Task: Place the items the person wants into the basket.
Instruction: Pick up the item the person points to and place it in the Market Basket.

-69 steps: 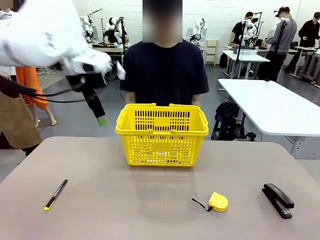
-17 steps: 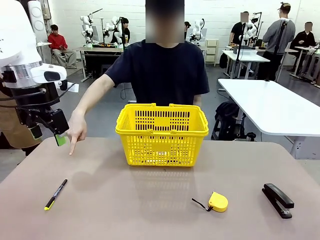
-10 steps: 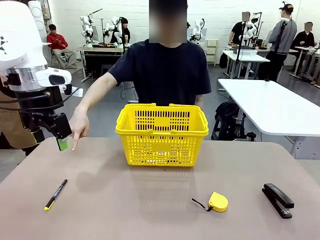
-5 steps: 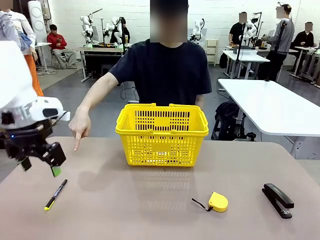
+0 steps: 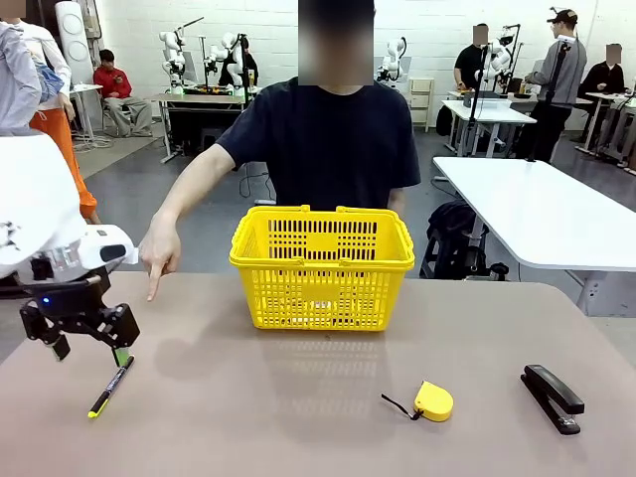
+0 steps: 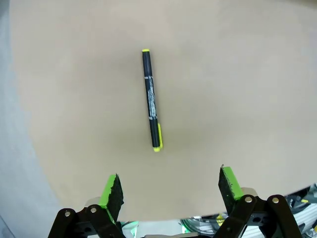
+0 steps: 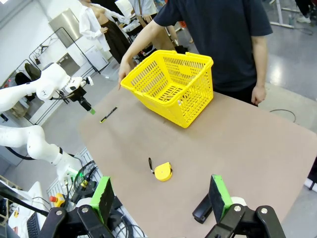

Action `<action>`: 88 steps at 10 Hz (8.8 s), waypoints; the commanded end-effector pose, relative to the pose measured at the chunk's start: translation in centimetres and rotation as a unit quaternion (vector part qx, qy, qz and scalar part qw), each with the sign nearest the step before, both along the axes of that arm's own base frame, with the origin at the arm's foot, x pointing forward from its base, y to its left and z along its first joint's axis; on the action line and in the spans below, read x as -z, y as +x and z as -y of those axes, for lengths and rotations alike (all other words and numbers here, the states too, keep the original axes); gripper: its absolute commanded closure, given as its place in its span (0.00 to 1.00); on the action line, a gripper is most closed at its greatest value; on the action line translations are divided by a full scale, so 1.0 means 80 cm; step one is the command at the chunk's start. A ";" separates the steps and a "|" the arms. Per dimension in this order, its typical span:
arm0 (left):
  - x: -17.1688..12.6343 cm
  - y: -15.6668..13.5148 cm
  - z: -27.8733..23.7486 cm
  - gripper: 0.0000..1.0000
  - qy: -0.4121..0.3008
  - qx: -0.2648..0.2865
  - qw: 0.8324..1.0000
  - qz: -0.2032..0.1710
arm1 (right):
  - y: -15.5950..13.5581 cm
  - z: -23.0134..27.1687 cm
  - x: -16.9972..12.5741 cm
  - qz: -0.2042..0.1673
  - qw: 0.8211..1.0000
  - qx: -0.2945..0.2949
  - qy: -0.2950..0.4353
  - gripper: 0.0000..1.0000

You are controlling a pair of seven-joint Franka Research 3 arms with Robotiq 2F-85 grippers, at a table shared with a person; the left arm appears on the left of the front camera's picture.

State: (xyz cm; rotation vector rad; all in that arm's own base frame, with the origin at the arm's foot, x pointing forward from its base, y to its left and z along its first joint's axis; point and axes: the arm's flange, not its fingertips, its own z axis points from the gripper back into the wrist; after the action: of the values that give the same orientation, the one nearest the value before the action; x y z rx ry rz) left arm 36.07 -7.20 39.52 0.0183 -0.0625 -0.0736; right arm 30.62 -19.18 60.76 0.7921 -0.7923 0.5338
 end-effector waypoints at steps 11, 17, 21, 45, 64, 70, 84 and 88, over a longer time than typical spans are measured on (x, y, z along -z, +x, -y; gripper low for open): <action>0.102 0.030 -0.018 0.00 -0.017 0.026 1.000 -0.003 | 0.001 0.000 -0.002 0.013 1.000 -0.003 0.013 0.00; 0.113 0.034 -0.015 0.00 -0.019 0.017 1.000 -0.001 | 0.001 0.000 -0.002 0.013 1.000 -0.003 0.013 0.00; 0.112 0.035 -0.019 1.00 -0.019 0.022 1.000 0.001 | 0.001 0.000 -0.002 0.013 1.000 -0.003 0.013 0.00; -0.301 -0.019 -0.001 0.99 0.012 0.202 0.974 0.102 | 0.001 0.000 -0.002 0.013 1.000 -0.003 0.013 0.00; -0.200 0.277 0.350 0.89 0.068 0.616 0.785 0.027 | 0.001 0.000 -0.002 0.013 1.000 -0.003 0.013 0.00; -0.181 0.273 0.347 0.89 0.053 0.611 0.790 0.014 | 0.001 0.000 -0.002 0.013 1.000 -0.003 0.013 0.00; -0.055 0.326 0.376 0.00 0.077 0.682 0.725 0.047 | 0.001 0.000 -0.002 0.013 1.000 -0.003 0.013 0.00; -0.057 0.323 0.375 0.00 0.075 0.683 0.725 0.047 | 0.001 0.000 -0.002 0.013 1.000 -0.003 0.013 0.00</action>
State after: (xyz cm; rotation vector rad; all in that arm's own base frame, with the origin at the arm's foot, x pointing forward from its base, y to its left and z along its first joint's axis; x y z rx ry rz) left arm 61.78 -37.35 43.80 0.1428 -0.1732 -1.5581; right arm 30.61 -19.20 60.81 0.7918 -0.7925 0.5344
